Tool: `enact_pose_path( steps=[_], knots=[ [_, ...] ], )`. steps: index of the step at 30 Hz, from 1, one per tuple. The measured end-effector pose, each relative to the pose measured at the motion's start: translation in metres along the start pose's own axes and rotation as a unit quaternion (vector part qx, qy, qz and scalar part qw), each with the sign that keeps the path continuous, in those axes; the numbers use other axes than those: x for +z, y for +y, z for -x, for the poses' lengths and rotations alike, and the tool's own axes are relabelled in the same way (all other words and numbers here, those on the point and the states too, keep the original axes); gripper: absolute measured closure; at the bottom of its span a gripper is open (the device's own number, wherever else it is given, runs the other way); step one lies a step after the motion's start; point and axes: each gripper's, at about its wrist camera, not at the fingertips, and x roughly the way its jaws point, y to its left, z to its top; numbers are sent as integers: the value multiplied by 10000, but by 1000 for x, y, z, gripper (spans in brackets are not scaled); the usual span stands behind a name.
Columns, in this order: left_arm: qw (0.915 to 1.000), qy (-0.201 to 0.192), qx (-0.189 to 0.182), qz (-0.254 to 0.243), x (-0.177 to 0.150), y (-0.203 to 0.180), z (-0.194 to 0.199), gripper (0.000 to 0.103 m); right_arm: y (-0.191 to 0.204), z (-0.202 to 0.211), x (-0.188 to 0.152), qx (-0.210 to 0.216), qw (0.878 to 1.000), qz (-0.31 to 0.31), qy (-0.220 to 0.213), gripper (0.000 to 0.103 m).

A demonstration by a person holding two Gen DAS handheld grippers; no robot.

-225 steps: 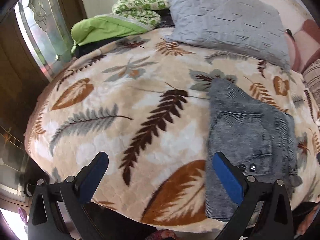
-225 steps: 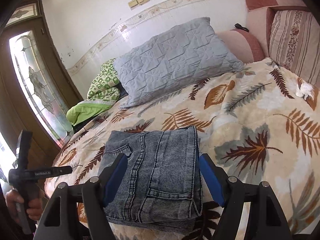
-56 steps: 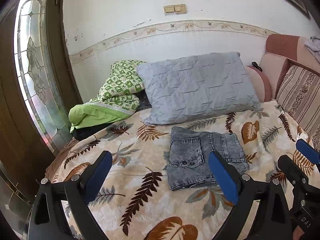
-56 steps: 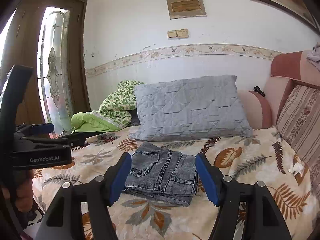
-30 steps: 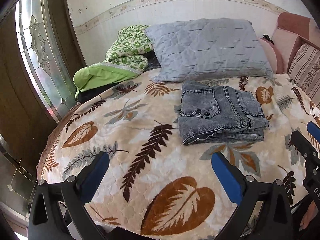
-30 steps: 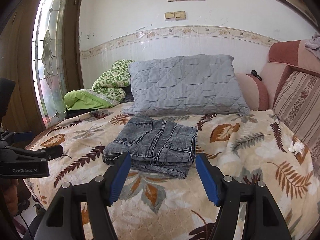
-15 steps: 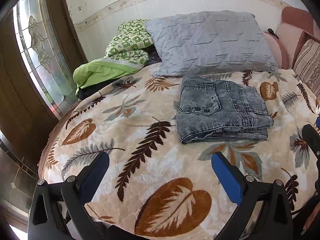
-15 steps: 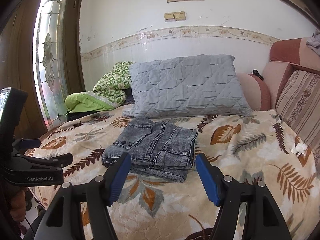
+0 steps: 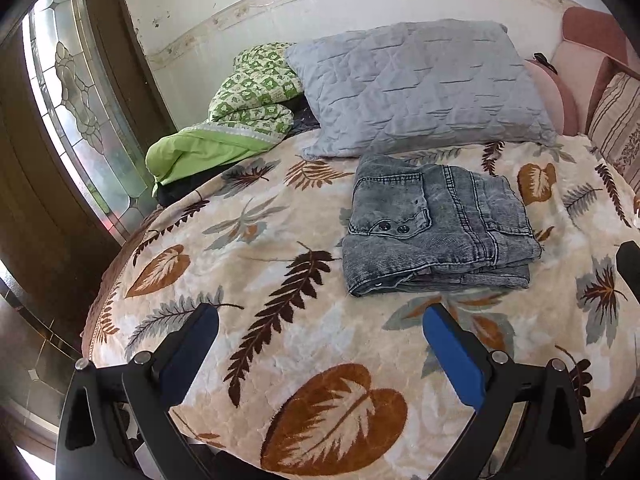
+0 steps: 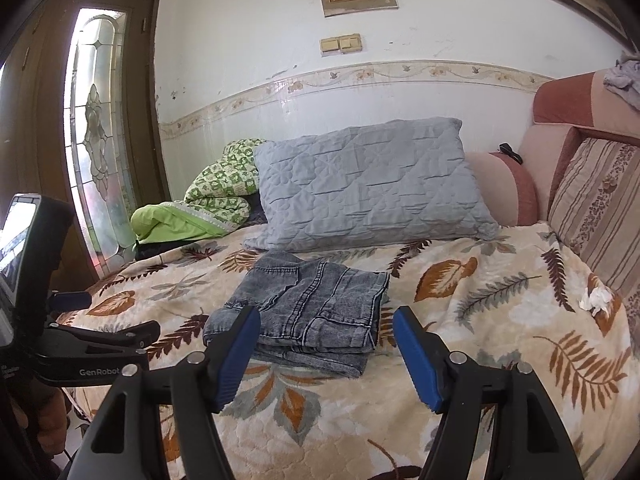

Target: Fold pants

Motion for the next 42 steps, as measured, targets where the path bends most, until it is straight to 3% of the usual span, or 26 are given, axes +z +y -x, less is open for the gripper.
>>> enact_pose_path(
  steps=[20,42],
  knots=[
    [9982,-587,-66,68,11,11,42,1,-3,-4,-3,-148,9998,-33,127,30],
    [9963,-805,-142,251,11,32,60,1,6,1,-10,-220,9997,117,24,30]
  ],
)
